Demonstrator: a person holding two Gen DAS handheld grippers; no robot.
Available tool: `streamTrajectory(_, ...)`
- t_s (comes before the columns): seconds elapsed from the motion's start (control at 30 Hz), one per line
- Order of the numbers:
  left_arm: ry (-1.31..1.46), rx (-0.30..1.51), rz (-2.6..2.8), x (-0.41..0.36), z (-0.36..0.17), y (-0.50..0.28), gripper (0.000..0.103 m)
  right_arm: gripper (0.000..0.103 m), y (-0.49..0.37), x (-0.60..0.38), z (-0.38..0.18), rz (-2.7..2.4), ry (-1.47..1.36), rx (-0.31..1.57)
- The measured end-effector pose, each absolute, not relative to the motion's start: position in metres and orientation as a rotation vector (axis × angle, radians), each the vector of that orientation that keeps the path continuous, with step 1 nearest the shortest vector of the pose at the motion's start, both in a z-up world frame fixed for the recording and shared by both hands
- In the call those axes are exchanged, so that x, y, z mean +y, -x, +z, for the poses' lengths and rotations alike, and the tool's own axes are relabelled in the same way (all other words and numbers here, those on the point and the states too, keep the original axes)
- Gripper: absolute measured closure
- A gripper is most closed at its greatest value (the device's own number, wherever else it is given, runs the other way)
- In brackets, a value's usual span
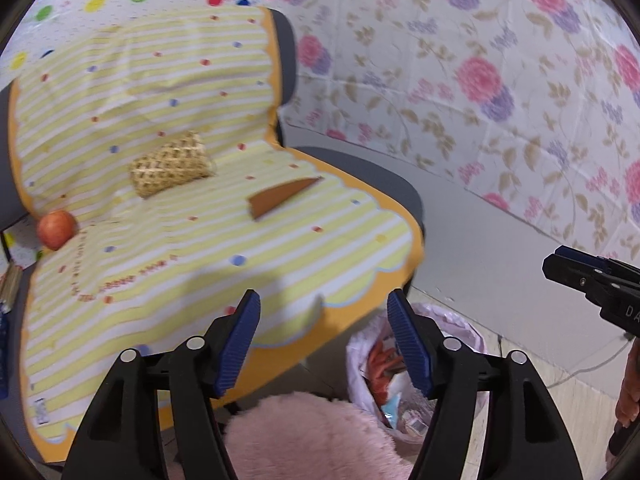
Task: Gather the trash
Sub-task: 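Move both open tools back over the chair cloth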
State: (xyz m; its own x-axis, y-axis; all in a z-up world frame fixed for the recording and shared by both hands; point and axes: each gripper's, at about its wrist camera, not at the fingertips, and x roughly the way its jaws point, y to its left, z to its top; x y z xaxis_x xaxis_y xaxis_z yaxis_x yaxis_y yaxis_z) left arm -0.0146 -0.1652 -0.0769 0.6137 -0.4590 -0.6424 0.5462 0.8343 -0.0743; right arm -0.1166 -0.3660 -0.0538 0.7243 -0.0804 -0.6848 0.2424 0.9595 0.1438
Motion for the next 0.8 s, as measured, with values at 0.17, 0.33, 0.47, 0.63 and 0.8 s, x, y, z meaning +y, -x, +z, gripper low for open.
streamTrajectory(0.17,-0.105,0.687,-0.505,-0.136,-0.067,0.001,0.033,0.064,0.088,-0.347,-0.046,-0.13,-0.194,0.735)
streamTrajectory(0.33,-0.077,0.689,-0.419,-0.103,-0.065,-0.024,0.031,0.056,0.051,-0.329,-0.043,-0.092,-0.153,0.746)
streamTrajectory(0.47,-0.051,0.689,-0.352,-0.075,-0.063,-0.045,0.03,0.046,0.024,-0.318,-0.045,-0.073,-0.137,0.76)
streamTrajectory(0.63,-0.043,0.666,-0.262,-0.045,-0.059,-0.079,0.021,0.038,-0.012,-0.304,-0.049,-0.046,-0.102,0.766)
streamTrajectory(0.8,-0.043,0.678,-0.215,-0.027,-0.066,-0.117,0.02,0.036,-0.059,-0.293,-0.063,-0.033,-0.094,0.783)
